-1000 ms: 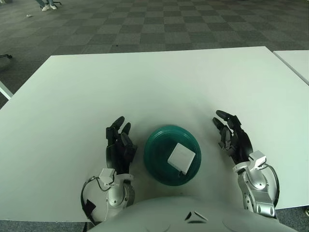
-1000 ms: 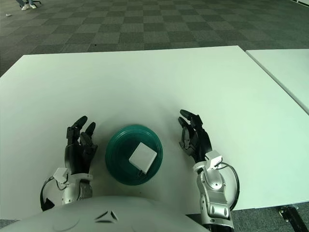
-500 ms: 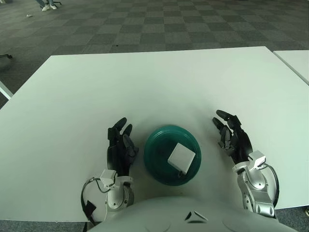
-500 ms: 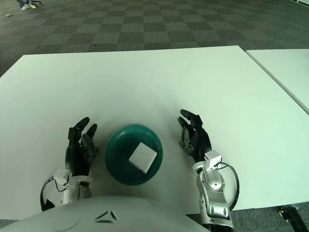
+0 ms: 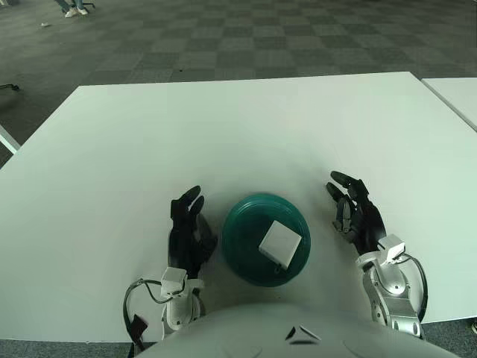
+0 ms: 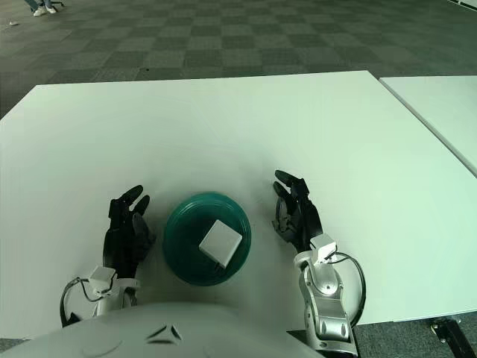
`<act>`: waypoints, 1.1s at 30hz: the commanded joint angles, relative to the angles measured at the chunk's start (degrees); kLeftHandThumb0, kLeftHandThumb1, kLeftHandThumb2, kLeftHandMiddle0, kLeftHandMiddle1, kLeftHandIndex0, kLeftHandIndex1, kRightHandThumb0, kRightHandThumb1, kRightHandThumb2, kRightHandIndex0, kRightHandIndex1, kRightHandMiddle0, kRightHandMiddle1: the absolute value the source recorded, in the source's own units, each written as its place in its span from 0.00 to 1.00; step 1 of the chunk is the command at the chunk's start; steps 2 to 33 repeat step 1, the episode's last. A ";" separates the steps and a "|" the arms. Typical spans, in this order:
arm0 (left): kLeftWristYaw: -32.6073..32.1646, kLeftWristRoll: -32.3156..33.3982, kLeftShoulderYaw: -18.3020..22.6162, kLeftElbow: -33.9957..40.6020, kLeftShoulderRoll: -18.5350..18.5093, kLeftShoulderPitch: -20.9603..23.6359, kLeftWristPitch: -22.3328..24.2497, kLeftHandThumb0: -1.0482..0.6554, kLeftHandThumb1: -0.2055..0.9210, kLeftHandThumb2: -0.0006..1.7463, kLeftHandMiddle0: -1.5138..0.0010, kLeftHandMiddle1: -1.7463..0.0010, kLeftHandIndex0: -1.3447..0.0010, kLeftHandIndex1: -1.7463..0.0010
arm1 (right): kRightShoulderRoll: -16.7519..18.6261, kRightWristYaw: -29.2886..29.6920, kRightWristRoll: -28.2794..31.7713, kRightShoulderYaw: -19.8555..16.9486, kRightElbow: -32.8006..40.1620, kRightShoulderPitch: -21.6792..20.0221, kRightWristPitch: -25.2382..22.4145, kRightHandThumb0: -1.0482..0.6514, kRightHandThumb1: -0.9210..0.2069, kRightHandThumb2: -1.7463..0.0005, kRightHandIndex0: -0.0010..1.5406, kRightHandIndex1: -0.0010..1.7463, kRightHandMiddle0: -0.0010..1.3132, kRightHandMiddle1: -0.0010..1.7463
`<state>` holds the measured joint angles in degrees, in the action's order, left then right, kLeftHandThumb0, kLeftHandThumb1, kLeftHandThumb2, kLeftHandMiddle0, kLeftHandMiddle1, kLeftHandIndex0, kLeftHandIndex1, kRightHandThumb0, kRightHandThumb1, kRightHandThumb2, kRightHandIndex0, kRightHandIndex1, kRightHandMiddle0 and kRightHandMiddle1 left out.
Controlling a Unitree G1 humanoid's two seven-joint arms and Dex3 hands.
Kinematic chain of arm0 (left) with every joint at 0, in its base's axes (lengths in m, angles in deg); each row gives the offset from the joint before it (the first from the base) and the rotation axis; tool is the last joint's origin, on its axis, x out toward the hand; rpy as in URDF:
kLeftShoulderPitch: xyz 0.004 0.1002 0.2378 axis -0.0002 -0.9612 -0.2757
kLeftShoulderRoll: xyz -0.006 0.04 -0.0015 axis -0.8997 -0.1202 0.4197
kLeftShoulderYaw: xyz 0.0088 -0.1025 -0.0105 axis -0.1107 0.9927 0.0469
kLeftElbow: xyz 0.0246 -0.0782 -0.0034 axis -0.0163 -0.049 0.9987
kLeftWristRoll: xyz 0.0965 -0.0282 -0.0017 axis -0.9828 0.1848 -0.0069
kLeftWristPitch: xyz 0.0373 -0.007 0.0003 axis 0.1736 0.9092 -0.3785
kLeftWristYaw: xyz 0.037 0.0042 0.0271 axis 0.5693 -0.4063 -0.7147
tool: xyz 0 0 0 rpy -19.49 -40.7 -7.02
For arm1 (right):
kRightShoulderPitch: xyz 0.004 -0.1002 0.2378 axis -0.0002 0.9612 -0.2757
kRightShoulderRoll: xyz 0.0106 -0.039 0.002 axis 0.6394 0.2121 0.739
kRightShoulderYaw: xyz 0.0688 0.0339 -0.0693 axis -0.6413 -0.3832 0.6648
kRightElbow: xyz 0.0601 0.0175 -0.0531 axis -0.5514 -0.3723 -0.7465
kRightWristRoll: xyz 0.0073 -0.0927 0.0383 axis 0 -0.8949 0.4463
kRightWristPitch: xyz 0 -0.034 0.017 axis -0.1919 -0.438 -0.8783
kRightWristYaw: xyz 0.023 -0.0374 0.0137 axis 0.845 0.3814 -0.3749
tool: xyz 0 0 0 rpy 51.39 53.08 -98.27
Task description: Put the charger into the plate.
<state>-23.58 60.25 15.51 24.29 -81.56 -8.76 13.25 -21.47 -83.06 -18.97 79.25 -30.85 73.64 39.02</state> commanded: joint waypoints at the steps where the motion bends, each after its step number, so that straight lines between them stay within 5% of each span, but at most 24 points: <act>1: 0.22 -0.94 0.88 -0.79 -0.84 -1.56 1.77 0.11 1.00 0.58 0.84 0.80 1.00 0.44 | 0.51 0.38 -1.24 1.00 -2.17 2.14 -2.22 0.16 0.00 0.51 0.20 0.12 0.00 0.47; 33: 0.22 -0.94 0.88 -0.79 -0.84 -1.56 1.77 0.11 1.00 0.58 0.84 0.80 1.00 0.44 | 0.51 0.38 -1.24 1.00 -2.17 2.14 -2.22 0.16 0.00 0.51 0.20 0.12 0.00 0.47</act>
